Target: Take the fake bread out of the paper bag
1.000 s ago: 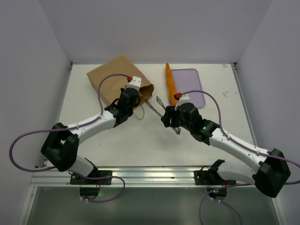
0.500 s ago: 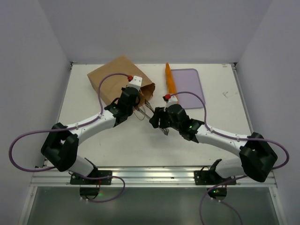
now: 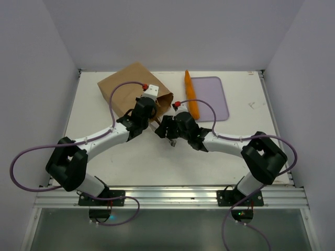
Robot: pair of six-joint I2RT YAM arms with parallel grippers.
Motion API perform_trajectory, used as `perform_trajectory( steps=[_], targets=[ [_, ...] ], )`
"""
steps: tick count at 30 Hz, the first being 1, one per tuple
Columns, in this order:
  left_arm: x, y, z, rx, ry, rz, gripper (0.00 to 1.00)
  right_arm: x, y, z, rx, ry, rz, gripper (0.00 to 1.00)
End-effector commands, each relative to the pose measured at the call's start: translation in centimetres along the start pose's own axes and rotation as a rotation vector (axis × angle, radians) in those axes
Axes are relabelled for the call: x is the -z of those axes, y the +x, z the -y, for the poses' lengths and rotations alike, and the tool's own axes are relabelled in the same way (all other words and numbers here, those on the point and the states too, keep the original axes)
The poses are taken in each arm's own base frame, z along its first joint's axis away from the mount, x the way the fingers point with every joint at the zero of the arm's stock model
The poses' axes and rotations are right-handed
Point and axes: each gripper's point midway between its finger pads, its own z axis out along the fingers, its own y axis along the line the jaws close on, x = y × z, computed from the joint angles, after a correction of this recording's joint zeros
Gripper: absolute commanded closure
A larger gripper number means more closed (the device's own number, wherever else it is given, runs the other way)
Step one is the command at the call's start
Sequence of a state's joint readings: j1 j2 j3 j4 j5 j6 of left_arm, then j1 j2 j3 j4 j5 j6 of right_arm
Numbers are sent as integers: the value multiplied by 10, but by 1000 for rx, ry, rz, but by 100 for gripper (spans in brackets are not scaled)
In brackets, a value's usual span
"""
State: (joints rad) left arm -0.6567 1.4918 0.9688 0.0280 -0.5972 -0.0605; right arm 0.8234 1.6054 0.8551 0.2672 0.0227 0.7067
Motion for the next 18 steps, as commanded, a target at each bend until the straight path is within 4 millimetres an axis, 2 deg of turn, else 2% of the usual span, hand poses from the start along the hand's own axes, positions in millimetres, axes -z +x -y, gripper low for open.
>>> perform_trajectory(
  steps=[1, 9, 14, 18],
  targets=[
    [6, -21, -3, 64, 7, 63, 100, -6, -45, -38, -57, -112, 112, 40],
    [8, -24, -4, 67, 4, 71, 100, -19, -61, -29, -87, -89, 132, 40],
    [7, -23, -3, 64, 8, 69, 100, -30, -67, -17, -100, -63, 139, 40],
    [8, -23, -4, 65, 8, 71, 100, -38, -65, -15, -118, -78, 120, 40]
  ],
)
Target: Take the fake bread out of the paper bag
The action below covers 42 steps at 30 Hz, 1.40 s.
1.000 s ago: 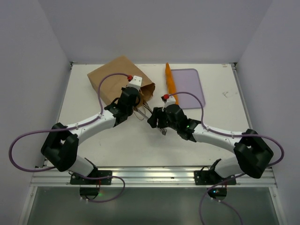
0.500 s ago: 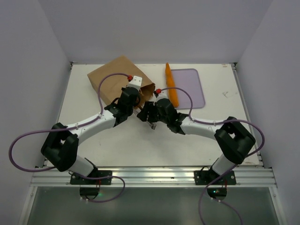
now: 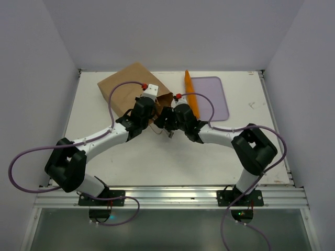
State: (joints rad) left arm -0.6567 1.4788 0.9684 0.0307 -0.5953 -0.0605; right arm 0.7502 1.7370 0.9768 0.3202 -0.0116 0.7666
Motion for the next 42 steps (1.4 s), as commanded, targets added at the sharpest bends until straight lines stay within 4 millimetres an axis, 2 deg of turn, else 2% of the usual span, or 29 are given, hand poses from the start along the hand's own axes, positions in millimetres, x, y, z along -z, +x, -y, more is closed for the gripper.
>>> perform_trajectory(
  steps=[1, 9, 14, 24, 28, 35, 39, 42],
  targets=[
    [5, -19, -2, 59, 8, 60, 100, -8, -26, -20, -29, -71, 63, 40],
    [3, -15, 0, 54, 12, 53, 100, -25, -14, -15, -115, -119, 31, 41],
    [3, -17, 0, 57, 11, 56, 100, -30, -10, -19, -147, -157, 17, 41],
    [4, -16, 0, 54, 14, 55, 100, -34, 1, -15, -176, -166, -4, 44],
    [5, -17, 0, 58, 15, 59, 100, -33, 1, -14, -178, -164, -6, 49],
    [5, -17, -1, 57, 12, 59, 100, -30, 0, -15, -178, -168, -5, 67],
    [4, -15, -1, 54, 9, 55, 100, -20, -6, -21, -172, -183, 11, 80],
    [4, -16, -1, 54, 9, 56, 100, -12, -11, -24, -169, -192, 17, 84]
  ],
)
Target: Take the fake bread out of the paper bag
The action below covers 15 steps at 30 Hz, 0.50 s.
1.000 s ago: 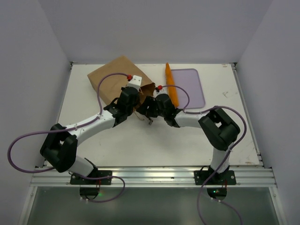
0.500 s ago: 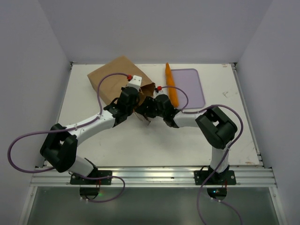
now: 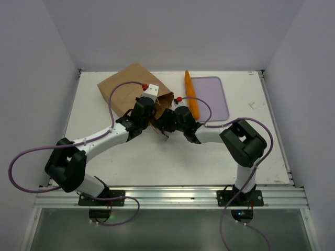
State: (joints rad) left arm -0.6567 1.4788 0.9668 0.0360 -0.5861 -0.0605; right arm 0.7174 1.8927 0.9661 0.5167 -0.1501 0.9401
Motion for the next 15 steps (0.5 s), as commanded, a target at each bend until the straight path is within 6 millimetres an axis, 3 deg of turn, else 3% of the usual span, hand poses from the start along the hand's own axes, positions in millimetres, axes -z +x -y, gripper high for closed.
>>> perform_trajectory(
  steps=[1, 15],
  targets=[
    [3, -14, -2, 51, 0, 51, 100, 19, -27, -39, 24, -108, 72, 84],
    [-1, -11, -3, 45, -16, 36, 100, 70, -21, -35, 43, -113, 74, 88]
  ],
)
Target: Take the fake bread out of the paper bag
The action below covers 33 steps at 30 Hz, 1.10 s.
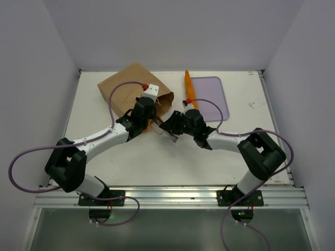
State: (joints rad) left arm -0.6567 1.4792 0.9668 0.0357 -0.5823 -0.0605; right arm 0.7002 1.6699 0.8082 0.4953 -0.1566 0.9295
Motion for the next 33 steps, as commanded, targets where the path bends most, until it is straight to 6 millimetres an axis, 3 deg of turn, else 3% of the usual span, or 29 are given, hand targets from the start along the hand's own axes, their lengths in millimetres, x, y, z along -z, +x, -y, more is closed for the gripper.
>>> perform_trajectory(
  steps=[1, 11, 21, 33],
  targets=[
    [-1, -12, -4, 44, -19, 38, 100, 21, -10, -19, 33, -72, 31, 89],
    [-1, -12, -5, 44, -24, 37, 100, 74, -20, -20, 108, -19, 50, 91],
    [-1, -14, -5, 46, -22, 39, 100, 121, 6, 0, 140, 53, -36, 93],
    [-1, -12, -5, 46, -19, 34, 100, 184, 10, 2, 208, 112, -53, 95]
  ],
)
